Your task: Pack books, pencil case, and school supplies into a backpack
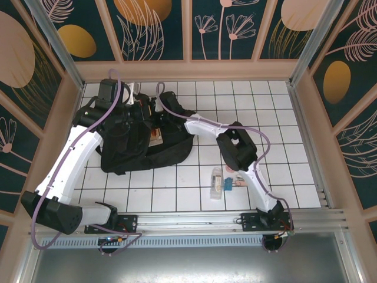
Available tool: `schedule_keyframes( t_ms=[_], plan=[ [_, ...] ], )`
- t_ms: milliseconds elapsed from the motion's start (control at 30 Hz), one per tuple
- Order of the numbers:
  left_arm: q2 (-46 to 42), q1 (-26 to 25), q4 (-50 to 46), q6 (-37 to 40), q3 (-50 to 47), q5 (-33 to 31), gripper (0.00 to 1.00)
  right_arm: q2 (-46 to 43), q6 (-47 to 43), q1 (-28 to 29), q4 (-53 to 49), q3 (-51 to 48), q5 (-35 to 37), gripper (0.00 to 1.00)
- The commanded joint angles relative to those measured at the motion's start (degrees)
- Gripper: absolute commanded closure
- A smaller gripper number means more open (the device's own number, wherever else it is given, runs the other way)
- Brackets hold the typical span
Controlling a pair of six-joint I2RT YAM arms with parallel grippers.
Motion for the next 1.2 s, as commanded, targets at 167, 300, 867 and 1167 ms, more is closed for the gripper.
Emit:
schedule_keyframes(
  t_ms=[167,300,867,1167],
  plan=[
    [-0.4,-0.4,5.9,0.2,3.7,-1.8,1.00,-3.2,-9.3,0.2,-14.2,5.5,7.9,0.42],
    [-0.8,-0.4,5.6,0.7,3.1,-3.4,1.00,-7.6,-13.3,-0.3,-17.4,2.8,10.7,0.37],
    [-3.9,-0.8,8.3,0.5,-5.8,4.5,1.00,-39.0,-22.3,-2.0,-27.2,-22.6,30.1,0.35],
    [-6.3,-7.7,4.9,1.8,-9.4,2.7,1.00,-53.8,-21.3,-3.8,-32.4,-37.0,33.7,0.42]
  ],
)
